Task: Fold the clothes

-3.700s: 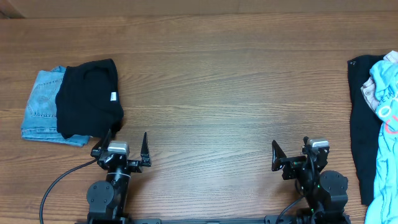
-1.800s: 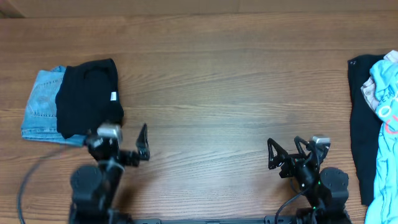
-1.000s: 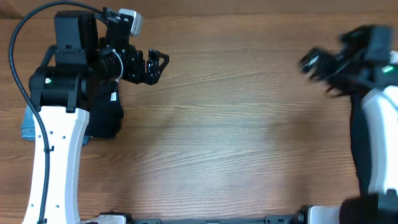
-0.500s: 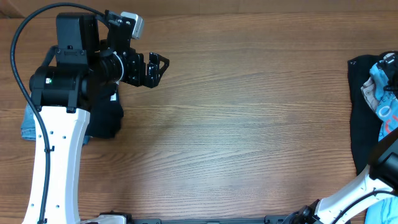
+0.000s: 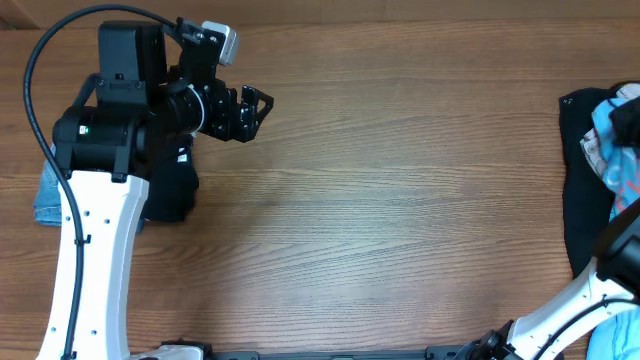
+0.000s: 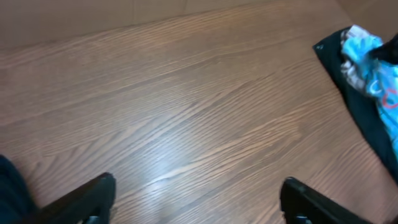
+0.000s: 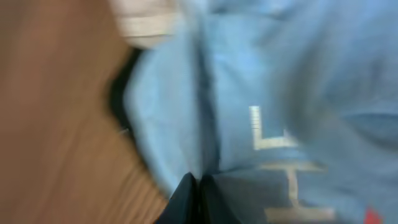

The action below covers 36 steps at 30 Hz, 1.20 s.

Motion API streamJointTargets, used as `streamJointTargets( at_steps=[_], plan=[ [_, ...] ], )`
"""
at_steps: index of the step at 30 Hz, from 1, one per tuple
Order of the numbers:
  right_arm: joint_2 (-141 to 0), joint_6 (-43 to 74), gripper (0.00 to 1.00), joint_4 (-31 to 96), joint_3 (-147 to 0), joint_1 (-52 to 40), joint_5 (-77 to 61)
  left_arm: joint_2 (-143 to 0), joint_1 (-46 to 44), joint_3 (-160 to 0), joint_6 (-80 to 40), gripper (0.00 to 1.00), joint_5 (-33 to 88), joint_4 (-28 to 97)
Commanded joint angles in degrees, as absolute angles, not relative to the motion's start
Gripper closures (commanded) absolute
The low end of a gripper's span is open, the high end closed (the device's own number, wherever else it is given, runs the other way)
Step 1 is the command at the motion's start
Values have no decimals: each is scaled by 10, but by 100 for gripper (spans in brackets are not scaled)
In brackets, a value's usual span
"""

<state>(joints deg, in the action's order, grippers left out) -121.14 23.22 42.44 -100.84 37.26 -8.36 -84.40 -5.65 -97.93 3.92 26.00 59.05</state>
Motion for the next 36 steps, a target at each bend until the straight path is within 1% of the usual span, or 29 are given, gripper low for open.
streamJointTargets(
  at_steps=[1, 2, 6, 10, 11, 13, 16, 18, 20, 22, 23, 25, 26, 27, 28, 31, 36],
  plan=[
    [-1068, 208, 96, 445, -1061, 350, -199, -842, -60, -995, 48, 22, 196, 579],
    [-1041, 208, 96, 458, -1061, 339, -205, -841, -60, -997, 47, 24, 175, 578],
    [-980, 208, 96, 506, -1061, 282, -207, -838, -60, -1010, 48, 26, 125, 578],
    [-968, 208, 96, 556, -1061, 166, -207, -833, -60, -1041, 48, 24, 71, 578],
    [-973, 208, 96, 567, -1061, 124, -207, -832, -60, -1052, 48, 21, 64, 579],
    [-983, 208, 96, 578, -1061, 57, -207, -831, -60, -1067, 56, 20, 54, 580],
    [-997, 208, 96, 587, -1061, -45, -207, -831, -60, -1075, 67, 14, 54, 581],
    [-1001, 193, 96, 586, -1061, -110, -207, -831, -60, -1075, 74, 14, 53, 584],
    [-1001, 156, 93, 584, -1061, -171, -196, -831, -60, -1075, 76, 14, 53, 587],
    [-999, 147, 88, 591, -1061, -217, -138, -831, -60, -1075, 77, 12, 53, 587],
    [-999, 148, 80, 593, -1061, -225, -114, -831, -60, -1075, 77, 12, 54, 588],
    [-999, 148, 59, 602, -1061, -229, -67, -832, -60, -1074, 77, 11, 56, 592],
    [-999, 150, 54, 606, -1061, -223, -43, -832, -60, -1074, 77, 11, 60, 595],
    [-999, 150, 45, 613, -1061, -209, -23, -835, -60, -1074, 77, 11, 79, 601],
    [-999, 150, 41, 620, -1061, -194, -13, -840, -60, -1074, 77, 13, 101, 605],
    [-1002, 152, 34, 639, -1061, -141, -13, -868, -62, -1074, 77, 16, 158, 618],
    [-1050, 178, 32, 675, -1055, -39, -16, -945, -88, -1074, 77, 20, 185, 635]
  ],
)
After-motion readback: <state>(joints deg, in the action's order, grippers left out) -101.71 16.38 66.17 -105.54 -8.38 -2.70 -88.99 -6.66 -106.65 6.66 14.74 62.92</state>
